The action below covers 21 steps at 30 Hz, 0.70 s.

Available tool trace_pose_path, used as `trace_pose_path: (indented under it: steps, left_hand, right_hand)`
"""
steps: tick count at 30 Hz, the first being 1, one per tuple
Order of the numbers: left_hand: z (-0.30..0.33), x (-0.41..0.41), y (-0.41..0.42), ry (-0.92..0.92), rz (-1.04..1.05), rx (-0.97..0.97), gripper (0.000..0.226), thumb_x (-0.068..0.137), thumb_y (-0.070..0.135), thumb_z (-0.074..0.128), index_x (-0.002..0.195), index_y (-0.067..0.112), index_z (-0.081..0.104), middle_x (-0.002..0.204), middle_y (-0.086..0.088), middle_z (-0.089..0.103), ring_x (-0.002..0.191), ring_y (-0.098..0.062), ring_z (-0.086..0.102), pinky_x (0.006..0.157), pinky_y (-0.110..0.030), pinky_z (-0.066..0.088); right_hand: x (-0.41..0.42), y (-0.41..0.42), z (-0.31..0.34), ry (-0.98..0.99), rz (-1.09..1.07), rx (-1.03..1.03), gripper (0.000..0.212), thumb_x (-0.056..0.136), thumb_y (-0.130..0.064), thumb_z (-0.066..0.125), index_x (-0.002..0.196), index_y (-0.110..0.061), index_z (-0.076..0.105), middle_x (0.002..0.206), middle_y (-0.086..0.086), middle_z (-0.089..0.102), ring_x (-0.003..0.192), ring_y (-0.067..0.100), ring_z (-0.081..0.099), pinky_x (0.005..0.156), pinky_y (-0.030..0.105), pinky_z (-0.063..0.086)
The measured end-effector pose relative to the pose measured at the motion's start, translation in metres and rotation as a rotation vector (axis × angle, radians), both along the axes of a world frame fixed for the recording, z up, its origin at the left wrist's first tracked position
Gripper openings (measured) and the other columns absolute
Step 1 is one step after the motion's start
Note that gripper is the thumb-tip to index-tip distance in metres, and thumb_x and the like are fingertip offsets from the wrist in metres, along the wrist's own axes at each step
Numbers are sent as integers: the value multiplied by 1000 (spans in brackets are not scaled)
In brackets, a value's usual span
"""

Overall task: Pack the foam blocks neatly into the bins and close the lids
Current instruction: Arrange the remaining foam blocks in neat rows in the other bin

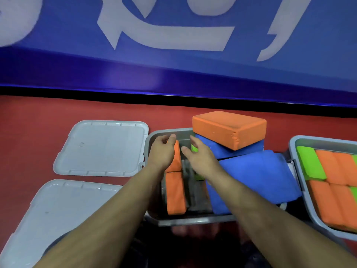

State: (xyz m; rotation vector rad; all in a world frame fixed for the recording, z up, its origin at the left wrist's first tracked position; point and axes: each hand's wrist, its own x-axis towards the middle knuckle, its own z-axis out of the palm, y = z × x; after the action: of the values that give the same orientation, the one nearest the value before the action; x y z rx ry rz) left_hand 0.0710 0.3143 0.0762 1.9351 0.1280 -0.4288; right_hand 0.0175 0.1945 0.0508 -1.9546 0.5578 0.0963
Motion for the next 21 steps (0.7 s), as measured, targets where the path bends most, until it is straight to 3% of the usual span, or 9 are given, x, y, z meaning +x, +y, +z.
trace_pose_path:
  steps: [3,4,5,6,7,11,14,16,21]
  left_hand:
    - [35,-19,-5,-22,-85,-38,39,105,39,51,123,9,67,105,20,49,109,-23,66,95,-34,49]
    - [42,-25,-9,-17,-110,-57,35,105,39,53,113,10,70,125,10,38,99,-18,67,82,-29,48]
    - [51,-31,-15,2,-134,-73,28,104,40,54,101,17,69,120,1,57,87,-6,64,71,-26,45]
    - [56,-36,-22,29,-158,-93,24,104,41,55,92,23,66,94,6,69,81,1,60,65,-23,43]
    - [60,-41,-28,54,-177,-106,25,104,40,55,87,24,64,86,12,66,76,1,58,65,-22,43]
    - [59,-52,-52,74,-232,-143,35,102,44,57,95,12,68,98,3,73,89,-11,60,80,-25,45]
    - [51,-49,-63,98,-248,-142,27,102,43,57,101,16,62,96,4,59,80,-6,51,72,-19,39]
    - [44,-42,-68,119,-253,-138,35,102,45,58,110,12,66,103,4,65,83,-2,56,74,-16,43]
    - [34,-27,-71,164,-233,-162,49,91,58,61,117,17,70,114,2,76,109,-17,70,105,-44,51]
  right_hand:
    - [-33,-35,44,-66,-24,-123,62,91,-45,69,147,-25,48,143,-7,56,121,15,58,103,31,45]
    - [-42,-47,52,-98,-51,-156,62,88,-43,73,144,-25,51,137,-7,58,112,14,60,98,29,47]
    - [-50,-58,58,-130,-76,-209,64,85,-43,77,141,-23,54,133,-7,58,109,15,60,97,30,47]
    - [-57,-71,63,-163,-92,-274,66,81,-43,80,139,-23,56,130,-5,58,110,16,60,98,33,48]
    - [-61,-83,65,-184,-100,-341,70,78,-43,82,139,-23,56,130,-4,56,113,18,58,101,36,48]
    - [-68,-127,66,-155,-16,-559,86,74,-41,86,148,-29,45,150,-6,39,133,20,39,111,37,36]
    - [-62,-149,54,-44,86,-627,105,71,-42,88,156,-37,28,168,-12,9,153,20,11,120,46,23]
    - [-54,-154,42,-3,114,-679,111,70,-43,88,157,-42,19,168,-16,-5,155,18,-5,121,47,18]
    - [-31,-157,22,9,166,-741,111,65,-46,89,154,-49,22,168,-17,-9,155,20,-13,122,46,11]
